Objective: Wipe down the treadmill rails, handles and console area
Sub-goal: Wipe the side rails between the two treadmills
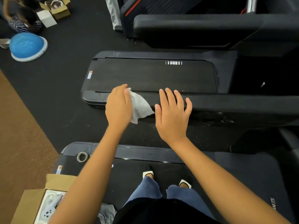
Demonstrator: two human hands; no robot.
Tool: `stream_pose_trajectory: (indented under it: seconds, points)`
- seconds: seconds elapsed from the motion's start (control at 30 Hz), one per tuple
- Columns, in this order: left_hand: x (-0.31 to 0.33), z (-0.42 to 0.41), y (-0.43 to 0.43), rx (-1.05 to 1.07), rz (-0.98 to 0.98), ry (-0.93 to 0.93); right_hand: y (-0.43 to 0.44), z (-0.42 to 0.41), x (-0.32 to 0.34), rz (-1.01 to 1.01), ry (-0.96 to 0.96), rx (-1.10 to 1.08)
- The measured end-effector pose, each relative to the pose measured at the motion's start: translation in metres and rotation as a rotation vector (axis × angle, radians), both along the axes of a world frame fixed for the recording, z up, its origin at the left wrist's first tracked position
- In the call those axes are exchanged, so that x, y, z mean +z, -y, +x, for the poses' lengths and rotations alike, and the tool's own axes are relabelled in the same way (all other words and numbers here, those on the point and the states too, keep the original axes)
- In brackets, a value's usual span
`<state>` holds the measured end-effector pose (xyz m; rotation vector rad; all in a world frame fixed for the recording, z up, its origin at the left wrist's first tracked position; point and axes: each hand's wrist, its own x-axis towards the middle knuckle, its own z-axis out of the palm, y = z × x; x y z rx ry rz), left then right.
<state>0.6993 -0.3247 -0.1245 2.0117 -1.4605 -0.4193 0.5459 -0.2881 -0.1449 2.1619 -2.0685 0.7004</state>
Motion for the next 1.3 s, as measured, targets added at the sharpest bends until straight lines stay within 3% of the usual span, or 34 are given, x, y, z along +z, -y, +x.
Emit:
stream_pose_trajectory:
  seconds: [0.1, 0.37, 0.43, 0.53, 0.67, 0.77, 0.93, 1.03, 1.1, 1.2, 1.3]
  points:
    - [-0.015, -0.008, -0.030, 0.003, -0.132, -0.031, 0.000, 0.000, 0.000, -0.002, -0.007, 0.000]
    - [-0.005, 0.001, 0.001, 0.165, 0.000, -0.139, -0.001, -0.006, 0.003, 0.018, 0.019, 0.044]
    - [-0.006, -0.001, 0.001, 0.132, 0.028, 0.051, -0.002, -0.012, 0.007, -0.002, 0.175, 0.054]
    - [-0.010, -0.045, -0.022, -0.138, 0.009, 0.412, -0.004, -0.024, 0.017, -0.052, 0.590, 0.077]
    - [-0.013, -0.104, -0.039, -0.427, -0.082, 0.467, 0.006, -0.034, 0.029, -0.087, 0.726, 0.068]
    - [-0.016, -0.077, -0.031, -0.505, -0.081, 0.506, 0.014, -0.036, 0.033, -0.038, 0.688, 0.072]
    - [-0.015, -0.019, -0.019, -0.195, -0.101, 0.363, 0.015, -0.027, 0.025, 0.027, 0.383, 0.091]
    - [-0.012, -0.007, -0.002, 0.036, -0.116, 0.060, 0.015, -0.026, 0.016, 0.043, 0.191, 0.116]
    - [-0.012, -0.011, 0.000, 0.123, -0.135, -0.028, 0.015, -0.027, 0.013, 0.035, 0.113, 0.125]
    - [-0.022, -0.029, -0.022, 0.062, -0.217, 0.125, 0.013, -0.030, 0.012, 0.033, 0.068, 0.143]
    - [-0.039, -0.051, -0.048, -0.066, -0.173, 0.292, 0.010, -0.031, 0.012, 0.046, 0.056, 0.159]
